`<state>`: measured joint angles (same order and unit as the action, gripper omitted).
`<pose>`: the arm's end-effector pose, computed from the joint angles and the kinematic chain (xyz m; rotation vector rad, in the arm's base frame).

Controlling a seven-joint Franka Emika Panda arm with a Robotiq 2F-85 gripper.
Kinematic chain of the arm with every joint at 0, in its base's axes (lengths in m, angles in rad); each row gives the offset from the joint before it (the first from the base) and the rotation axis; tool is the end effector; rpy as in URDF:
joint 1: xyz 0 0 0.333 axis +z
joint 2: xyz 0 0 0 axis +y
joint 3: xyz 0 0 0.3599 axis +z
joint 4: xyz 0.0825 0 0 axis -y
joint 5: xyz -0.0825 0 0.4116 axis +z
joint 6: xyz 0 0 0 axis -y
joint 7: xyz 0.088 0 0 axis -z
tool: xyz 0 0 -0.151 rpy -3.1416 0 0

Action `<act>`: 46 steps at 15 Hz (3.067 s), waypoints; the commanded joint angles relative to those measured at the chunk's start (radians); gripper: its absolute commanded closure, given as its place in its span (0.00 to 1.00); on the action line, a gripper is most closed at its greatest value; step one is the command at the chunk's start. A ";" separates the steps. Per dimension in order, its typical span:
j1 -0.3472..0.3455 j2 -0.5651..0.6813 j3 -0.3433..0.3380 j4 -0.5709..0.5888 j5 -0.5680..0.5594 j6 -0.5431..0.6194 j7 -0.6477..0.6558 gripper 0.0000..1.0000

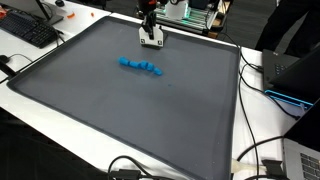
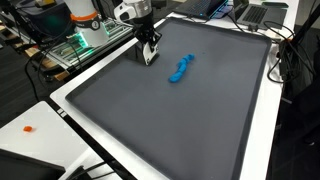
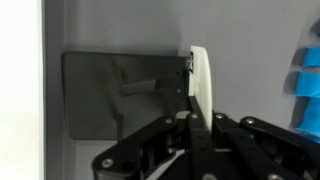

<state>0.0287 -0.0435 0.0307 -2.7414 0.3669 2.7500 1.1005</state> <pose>0.4121 0.0158 0.2129 -2.3088 1.9000 0.0560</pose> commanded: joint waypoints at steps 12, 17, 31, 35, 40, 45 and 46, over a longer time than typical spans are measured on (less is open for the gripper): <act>0.007 0.028 0.004 -0.002 0.046 0.017 -0.028 0.99; -0.001 0.002 0.000 -0.006 0.005 0.012 -0.012 0.49; -0.043 -0.190 -0.013 0.068 -0.201 -0.241 -0.247 0.00; -0.061 -0.229 0.007 0.129 -0.321 -0.348 -0.365 0.00; -0.050 -0.256 0.011 0.182 -0.378 -0.384 -0.583 0.00; -0.028 -0.255 0.002 0.211 -0.356 -0.368 -0.856 0.00; -0.024 -0.254 -0.002 0.216 -0.350 -0.372 -0.904 0.00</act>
<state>-0.0106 -0.2865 0.0393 -2.5311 0.0108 2.3925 0.3224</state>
